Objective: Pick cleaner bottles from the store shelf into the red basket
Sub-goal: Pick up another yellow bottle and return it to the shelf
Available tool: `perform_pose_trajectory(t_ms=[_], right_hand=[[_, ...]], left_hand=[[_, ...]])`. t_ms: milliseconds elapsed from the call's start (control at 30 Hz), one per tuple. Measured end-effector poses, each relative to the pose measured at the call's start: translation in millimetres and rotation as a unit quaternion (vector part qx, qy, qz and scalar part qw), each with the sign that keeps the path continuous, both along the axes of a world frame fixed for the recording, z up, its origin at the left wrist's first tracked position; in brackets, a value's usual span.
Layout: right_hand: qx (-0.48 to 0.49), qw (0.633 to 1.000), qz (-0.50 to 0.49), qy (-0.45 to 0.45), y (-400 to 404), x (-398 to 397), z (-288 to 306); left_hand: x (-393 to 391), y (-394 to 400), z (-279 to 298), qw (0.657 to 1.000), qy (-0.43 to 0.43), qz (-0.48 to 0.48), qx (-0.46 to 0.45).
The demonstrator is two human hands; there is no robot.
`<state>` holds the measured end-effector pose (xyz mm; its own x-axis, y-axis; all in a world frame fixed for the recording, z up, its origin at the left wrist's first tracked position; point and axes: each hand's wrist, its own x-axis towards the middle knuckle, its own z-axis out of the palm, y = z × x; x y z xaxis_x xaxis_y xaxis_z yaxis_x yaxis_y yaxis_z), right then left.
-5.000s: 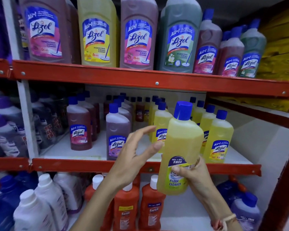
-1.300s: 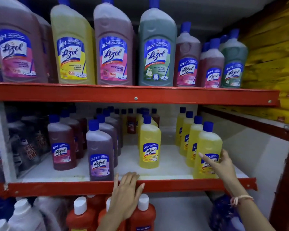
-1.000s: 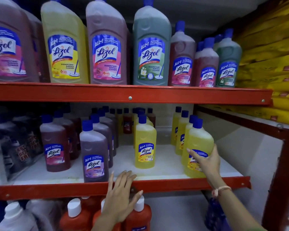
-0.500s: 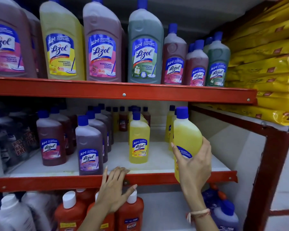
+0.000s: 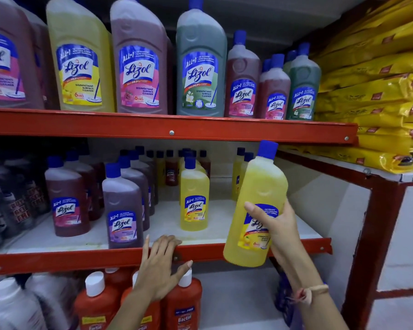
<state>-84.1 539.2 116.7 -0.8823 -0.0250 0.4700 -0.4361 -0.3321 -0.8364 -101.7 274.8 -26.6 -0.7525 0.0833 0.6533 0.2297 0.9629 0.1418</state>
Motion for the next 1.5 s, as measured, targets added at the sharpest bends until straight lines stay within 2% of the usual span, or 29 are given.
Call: perform_pose_trajectory(t_ms=[100, 167, 267, 333, 600, 733, 867, 1200, 1500], right_hand=[[-0.033, 0.981, 0.185, -0.04, 3, -18, -8], [-0.037, 0.961, 0.275, -0.017, 5, -29, -13], [-0.034, 0.931, 0.362, 0.019, 2, -38, -16], [-0.028, 0.927, 0.374, 0.015, 3, -46, -14], [0.072, 0.976, 0.206, 0.013, 33, -76, -5], [0.125, 0.985, 0.116, 0.0, 47, -101, 0], [0.13, 0.99, 0.058, -0.018, 60, -121, -2], [0.128, 0.989, 0.01, -0.07, 69, -141, -27], [0.141, 0.987, -0.009, -0.081, 66, -143, -38]], left_hand=[[-1, -1, -1, 1.0, -0.002, 0.001, -0.002], [-2, -2, -2, 1.0, -0.004, 0.002, -0.004], [-1, -2, -2, 1.0, -0.006, 0.002, -0.005], [-1, -2, -1, 1.0, -0.006, 0.001, -0.002], [-3, -1, -5, 1.0, -0.013, 0.01, -0.003], [-4, -1, -5, 1.0, -0.018, 0.017, -0.008], [-5, 0, -6, 0.999, -0.021, 0.025, -0.012], [-7, 0, -7, 1.0, -0.017, 0.025, -0.007], [-7, 2, -5, 0.999, -0.019, 0.028, -0.002]])
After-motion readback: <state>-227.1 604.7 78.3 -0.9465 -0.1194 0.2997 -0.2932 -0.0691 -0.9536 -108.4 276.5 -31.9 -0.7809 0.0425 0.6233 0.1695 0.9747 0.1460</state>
